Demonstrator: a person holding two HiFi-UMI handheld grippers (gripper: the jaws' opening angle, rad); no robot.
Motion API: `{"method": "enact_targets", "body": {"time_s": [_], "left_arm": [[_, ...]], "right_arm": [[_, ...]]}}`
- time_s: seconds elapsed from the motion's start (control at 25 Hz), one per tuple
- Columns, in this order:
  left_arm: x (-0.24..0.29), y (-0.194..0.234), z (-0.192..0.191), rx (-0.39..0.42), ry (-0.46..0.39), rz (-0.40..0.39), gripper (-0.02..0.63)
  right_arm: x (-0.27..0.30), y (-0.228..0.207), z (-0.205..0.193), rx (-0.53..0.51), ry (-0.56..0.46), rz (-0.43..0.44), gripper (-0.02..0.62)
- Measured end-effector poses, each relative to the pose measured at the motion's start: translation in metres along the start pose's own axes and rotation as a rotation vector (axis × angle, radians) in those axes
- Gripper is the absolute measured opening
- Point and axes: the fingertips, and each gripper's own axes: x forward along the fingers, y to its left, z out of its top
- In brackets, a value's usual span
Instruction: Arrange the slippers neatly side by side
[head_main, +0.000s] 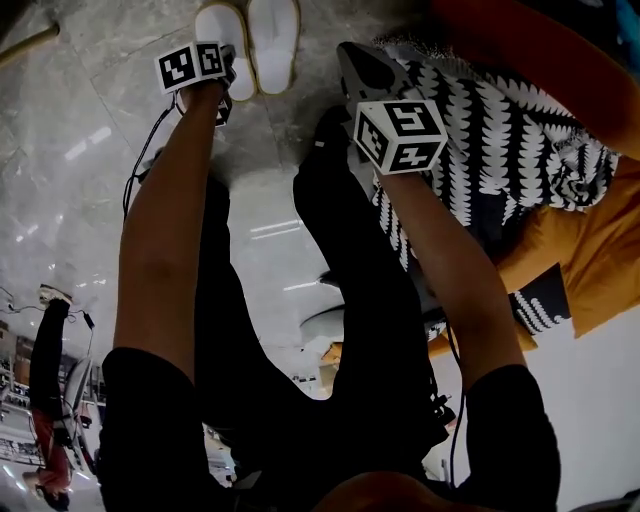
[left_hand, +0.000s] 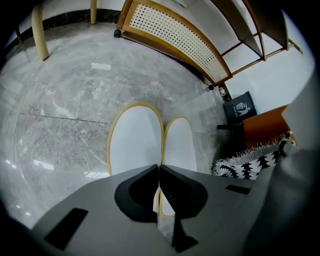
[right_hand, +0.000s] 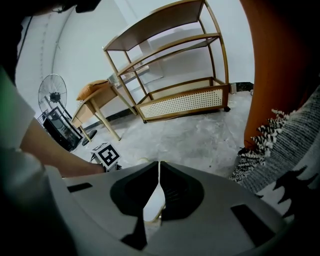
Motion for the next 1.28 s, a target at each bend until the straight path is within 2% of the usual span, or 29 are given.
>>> {"method": "enact_targets", "body": {"time_s": [0.2, 0.32, 0.48, 0.64, 0.76, 0.92, 1.04, 1.28], "left_arm": [[0.005, 0.001, 0.005, -0.022, -0.008, 0.002, 0.023], [0.005, 0.002, 0.006, -0.007, -0.02, 0.011, 0.028], [-0.003, -0.003, 0.001, 0.01, -0.021, -0.006, 0.129], [-0.048, -0.008, -0.001, 0.024, -0.067, -0.008, 0.138], [-0.108, -0.025, 0.007, 0.06, -0.177, -0.048, 0.095], [-0.22, -0.076, 0.018, 0.094, -0.367, -0.147, 0.032], [-0.313, -0.126, 0.036, 0.141, -0.497, -0.197, 0.021], [-0.509, -0.23, 0.064, 0.319, -0.756, -0.234, 0.018]], "right_arm": [[0.003, -0.002, -0.002, 0.007, 0.005, -0.002, 0.038], [0.004, 0.0, -0.003, 0.005, 0.009, -0.001, 0.038], [0.002, 0.005, -0.002, -0.007, 0.01, 0.002, 0.038], [-0.004, 0.018, 0.01, -0.023, 0.002, 0.003, 0.038], [-0.019, 0.039, 0.032, -0.032, -0.024, 0.004, 0.038], [-0.068, 0.088, 0.072, -0.033, -0.063, 0.017, 0.038], [-0.114, 0.129, 0.121, -0.058, -0.106, 0.025, 0.038], [-0.228, 0.211, 0.238, -0.096, -0.262, 0.036, 0.035]]}}
